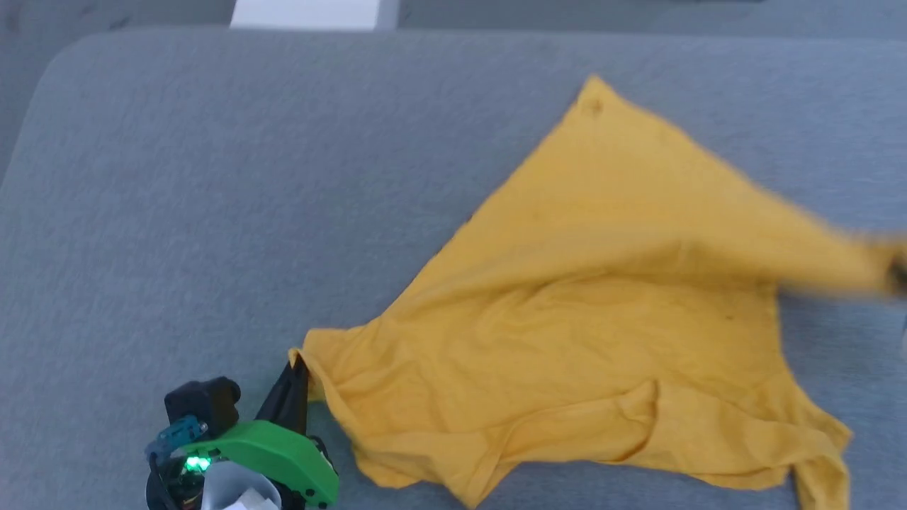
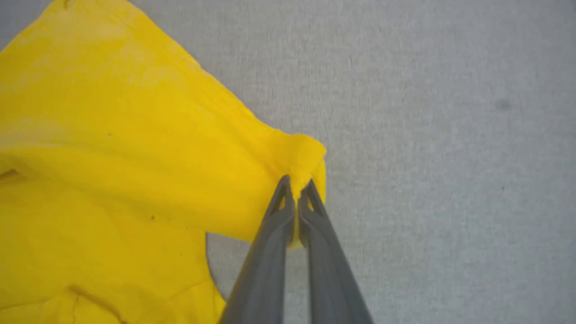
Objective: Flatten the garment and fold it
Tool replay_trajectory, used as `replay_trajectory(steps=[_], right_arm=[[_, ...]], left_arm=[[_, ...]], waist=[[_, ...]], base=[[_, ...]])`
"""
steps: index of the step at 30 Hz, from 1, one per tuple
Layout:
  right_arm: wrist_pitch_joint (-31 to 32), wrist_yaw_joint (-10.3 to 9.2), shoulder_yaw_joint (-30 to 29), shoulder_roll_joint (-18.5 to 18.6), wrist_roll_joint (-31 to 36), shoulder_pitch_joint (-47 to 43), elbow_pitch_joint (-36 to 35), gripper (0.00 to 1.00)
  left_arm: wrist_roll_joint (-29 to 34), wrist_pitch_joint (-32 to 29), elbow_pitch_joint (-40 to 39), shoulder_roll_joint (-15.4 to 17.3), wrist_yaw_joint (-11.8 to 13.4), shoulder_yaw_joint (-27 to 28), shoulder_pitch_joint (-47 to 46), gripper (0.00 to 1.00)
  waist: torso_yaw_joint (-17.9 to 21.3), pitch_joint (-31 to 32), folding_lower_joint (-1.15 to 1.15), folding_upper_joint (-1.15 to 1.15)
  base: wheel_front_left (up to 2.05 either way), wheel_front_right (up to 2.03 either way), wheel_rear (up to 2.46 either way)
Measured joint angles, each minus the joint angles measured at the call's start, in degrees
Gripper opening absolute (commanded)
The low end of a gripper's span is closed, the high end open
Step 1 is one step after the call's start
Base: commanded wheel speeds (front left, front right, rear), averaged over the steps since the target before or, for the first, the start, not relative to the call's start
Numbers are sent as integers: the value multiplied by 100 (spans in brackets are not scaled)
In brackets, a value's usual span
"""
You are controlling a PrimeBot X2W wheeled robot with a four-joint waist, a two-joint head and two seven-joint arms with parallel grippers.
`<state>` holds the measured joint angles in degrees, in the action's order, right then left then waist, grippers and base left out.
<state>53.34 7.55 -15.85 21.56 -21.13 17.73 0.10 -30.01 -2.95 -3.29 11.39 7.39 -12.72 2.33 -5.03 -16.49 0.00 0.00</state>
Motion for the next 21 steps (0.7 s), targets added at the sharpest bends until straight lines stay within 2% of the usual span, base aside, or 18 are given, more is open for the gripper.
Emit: replay_trajectory(steps=[6,10,13,14,15,16,21], right_arm=[[-230,0,-13,-851,-43,-1620,-2,0],[-481,0,168,-1370,-48,-2084,376,0],[-709,0,205,-1499,-125,-2147,532,0],[-842,1,190,-1525,-177,-2154,548,4],[-958,0,164,-1547,-231,-2162,553,48],[-1102,1,114,-1563,-299,-2165,538,100],[-1848,1,-348,-1580,-693,-1984,94,100]], left_arm=[[-44,-25,12,-1,26,-29,103,0],[-85,-33,77,-11,26,-55,126,0],[-96,-34,111,-13,27,-65,148,0],[-111,-34,126,-14,27,-64,155,0],[-122,-34,131,-13,31,-59,167,0],[-124,-33,136,-12,33,-53,184,0],[-126,-27,126,2,81,-29,275,0]], waist=[[433,464,0,0],[597,715,0,0],[652,851,0,0],[659,889,0,0],[661,916,0,0],[661,946,0,0],[648,1052,0,0]], base=[[0,0,0],[0,0,0],[0,0,0],[0,0,0],[0,0,0],[0,0,0],[0,0,0]])
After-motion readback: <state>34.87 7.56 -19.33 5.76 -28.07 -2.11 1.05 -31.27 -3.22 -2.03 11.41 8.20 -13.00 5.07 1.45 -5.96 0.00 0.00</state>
